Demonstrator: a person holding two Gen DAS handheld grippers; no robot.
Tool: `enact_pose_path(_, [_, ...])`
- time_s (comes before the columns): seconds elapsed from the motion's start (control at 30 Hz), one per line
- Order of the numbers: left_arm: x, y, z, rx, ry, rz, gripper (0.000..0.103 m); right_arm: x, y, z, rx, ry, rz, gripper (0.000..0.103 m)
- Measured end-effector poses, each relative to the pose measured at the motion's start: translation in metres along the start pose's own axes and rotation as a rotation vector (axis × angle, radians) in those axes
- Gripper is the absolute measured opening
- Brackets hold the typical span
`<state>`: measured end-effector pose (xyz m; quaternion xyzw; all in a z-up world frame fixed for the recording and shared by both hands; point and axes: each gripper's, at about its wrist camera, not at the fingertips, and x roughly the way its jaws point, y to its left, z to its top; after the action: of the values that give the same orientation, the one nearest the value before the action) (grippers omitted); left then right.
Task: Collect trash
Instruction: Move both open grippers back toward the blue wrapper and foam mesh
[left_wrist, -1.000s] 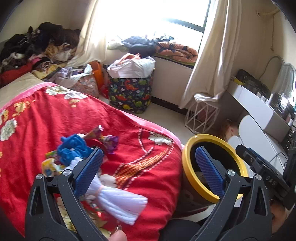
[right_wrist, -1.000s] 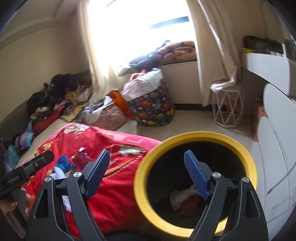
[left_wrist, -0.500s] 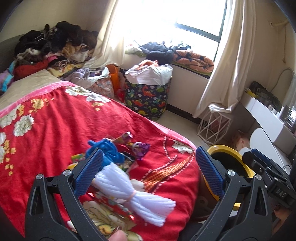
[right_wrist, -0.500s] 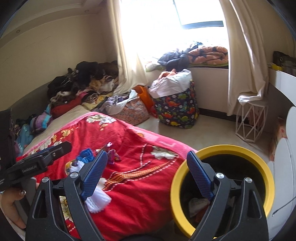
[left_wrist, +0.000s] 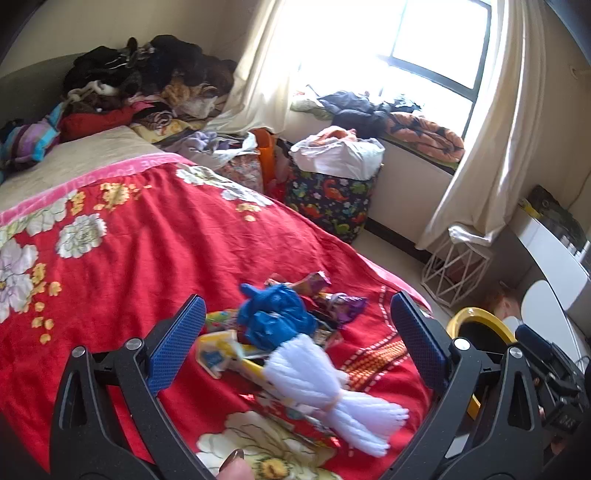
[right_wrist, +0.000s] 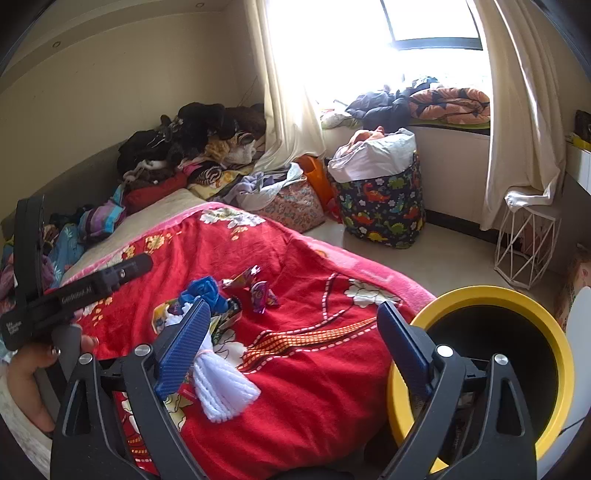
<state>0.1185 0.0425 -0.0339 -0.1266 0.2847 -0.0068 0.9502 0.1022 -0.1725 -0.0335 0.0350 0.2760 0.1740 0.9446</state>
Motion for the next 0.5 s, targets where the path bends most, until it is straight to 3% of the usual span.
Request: enact_pose_path(0.5, [-0.002,0.053,0.003,-0.068,-0.008,0.077,0.092,0.037,0.026,-0.012,-0.061,0.09,0.043,0.09])
